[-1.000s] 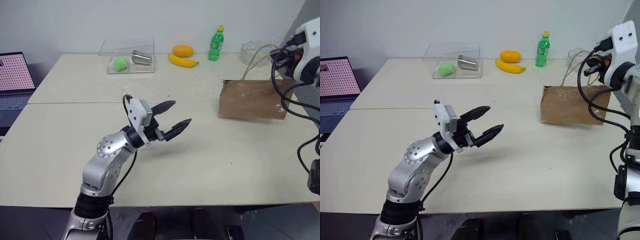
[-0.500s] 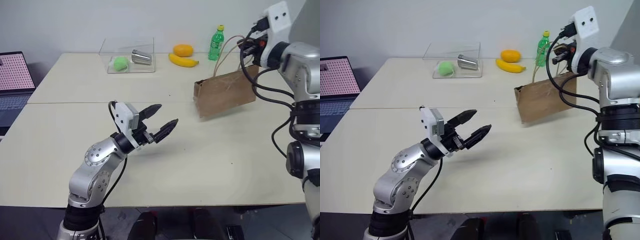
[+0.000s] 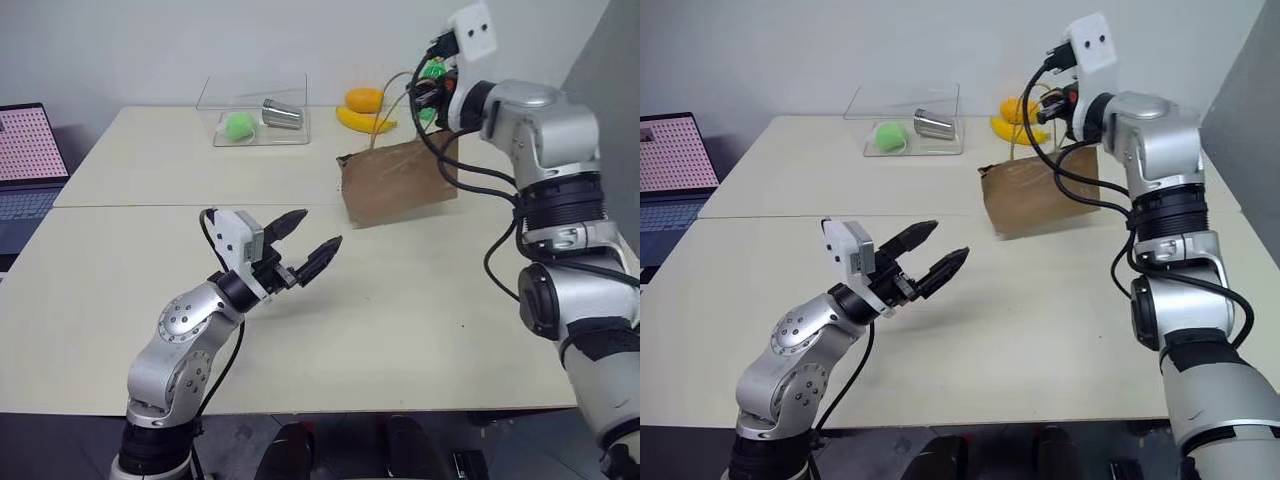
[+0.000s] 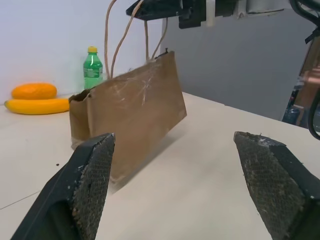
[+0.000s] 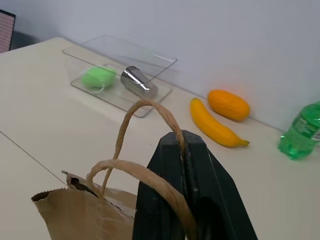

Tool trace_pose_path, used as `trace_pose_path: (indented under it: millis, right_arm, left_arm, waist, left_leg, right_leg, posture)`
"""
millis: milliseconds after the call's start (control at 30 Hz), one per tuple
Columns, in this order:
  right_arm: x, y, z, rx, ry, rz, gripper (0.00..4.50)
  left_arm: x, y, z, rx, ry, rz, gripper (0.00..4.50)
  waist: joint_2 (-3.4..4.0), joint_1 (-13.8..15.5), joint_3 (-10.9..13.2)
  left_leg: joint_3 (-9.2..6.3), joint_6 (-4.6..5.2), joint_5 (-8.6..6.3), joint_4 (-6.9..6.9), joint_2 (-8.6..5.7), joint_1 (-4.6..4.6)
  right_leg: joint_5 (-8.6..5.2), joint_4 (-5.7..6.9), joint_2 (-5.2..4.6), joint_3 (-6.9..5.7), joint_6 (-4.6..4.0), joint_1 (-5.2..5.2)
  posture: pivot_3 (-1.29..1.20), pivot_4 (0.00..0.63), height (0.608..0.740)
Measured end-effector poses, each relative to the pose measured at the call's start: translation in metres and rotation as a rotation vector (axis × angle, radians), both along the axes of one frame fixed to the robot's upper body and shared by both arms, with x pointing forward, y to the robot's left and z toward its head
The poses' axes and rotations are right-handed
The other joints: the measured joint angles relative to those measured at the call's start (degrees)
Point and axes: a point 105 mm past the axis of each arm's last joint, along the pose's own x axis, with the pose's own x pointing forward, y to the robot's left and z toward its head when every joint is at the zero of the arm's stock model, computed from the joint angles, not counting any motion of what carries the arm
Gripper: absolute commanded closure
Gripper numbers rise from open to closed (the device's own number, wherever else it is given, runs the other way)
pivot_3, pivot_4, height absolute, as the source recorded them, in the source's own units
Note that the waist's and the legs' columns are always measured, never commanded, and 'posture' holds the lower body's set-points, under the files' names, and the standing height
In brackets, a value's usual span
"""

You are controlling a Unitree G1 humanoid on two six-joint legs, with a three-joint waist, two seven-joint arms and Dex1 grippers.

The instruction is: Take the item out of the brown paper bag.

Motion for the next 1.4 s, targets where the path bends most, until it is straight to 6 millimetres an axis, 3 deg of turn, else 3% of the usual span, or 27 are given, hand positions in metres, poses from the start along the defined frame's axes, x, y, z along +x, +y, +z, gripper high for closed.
trace_pose_path:
  millis: [167, 300, 667, 833, 1133, 1400]
  right_arm:
    - [0.001, 0.03, 0.004, 0.021, 0.02, 0.046, 4.48]
    - [0.005, 0.05, -0.005, 0.039, 0.072, 0.067, 4.48]
    - [0.006, 0.079, 0.003, 0.119, 0.081, 0.076, 4.48]
    - [0.011, 0.085, -0.005, 0.158, 0.113, 0.053, 4.48]
    - [0.009, 0.092, 0.0, 0.135, 0.089, 0.083, 4.48]
    - [0.008, 0.075, -0.007, 0.072, 0.096, 0.093, 4.48]
  left_arm:
    - [0.001, 0.004, -0.002, -0.007, 0.008, 0.028, 0.5]
    - [0.004, 0.013, 0.002, -0.022, 0.0, 0.091, 0.5]
    - [0.001, 0.045, -0.007, -0.016, 0.009, 0.29, 0.5]
    - [-0.005, 0.05, -0.013, 0.007, 0.002, 0.333, 0.5]
    - [-0.005, 0.053, -0.007, 0.008, -0.046, 0.354, 0.5]
    - [-0.002, 0.052, -0.008, 0.011, -0.056, 0.339, 0.5]
  waist:
    - [0.02, -0.59, -0.01]
    - [0.02, -0.91, -0.01]
    - [0.01, -1.23, -0.01]
    - [0.01, -1.22, 0.0]
    - [0.01, -1.24, 0.0]
    - [0.01, -1.24, -0.01]
  left_leg:
    - [-0.01, -0.16, 0.1, 0.05, 0.01, -0.56]
    - [-0.03, -0.2, 0.13, 0.04, 0.01, -0.63]
    - [0.02, -0.19, 0.12, 0.03, 0.01, -0.68]
    - [-0.02, -0.15, 0.1, 0.03, 0.02, -0.68]
    - [0.0, -0.14, 0.09, 0.03, 0.02, -0.68]
    - [0.01, -0.13, 0.09, 0.04, 0.02, -0.68]
  right_leg:
    - [0.08, 0.1, 0.01, -0.01, -0.12, -0.58]
    - [0.09, 0.08, 0.01, -0.04, -0.13, -0.63]
    - [0.09, 0.09, 0.02, 0.0, -0.13, -0.71]
    - [0.1, 0.13, 0.03, -0.04, -0.15, -0.71]
    - [0.1, 0.12, 0.04, -0.03, -0.15, -0.71]
    - [0.1, 0.13, 0.04, -0.03, -0.15, -0.71]
  posture:
    - [0.0, 0.15, 0.74]
    - [0.0, 0.15, 0.74]
    - [0.0, 0.15, 0.74]
    - [0.0, 0.15, 0.74]
    - [0.0, 0.15, 0.74]
    - [0.0, 0.15, 0.74]
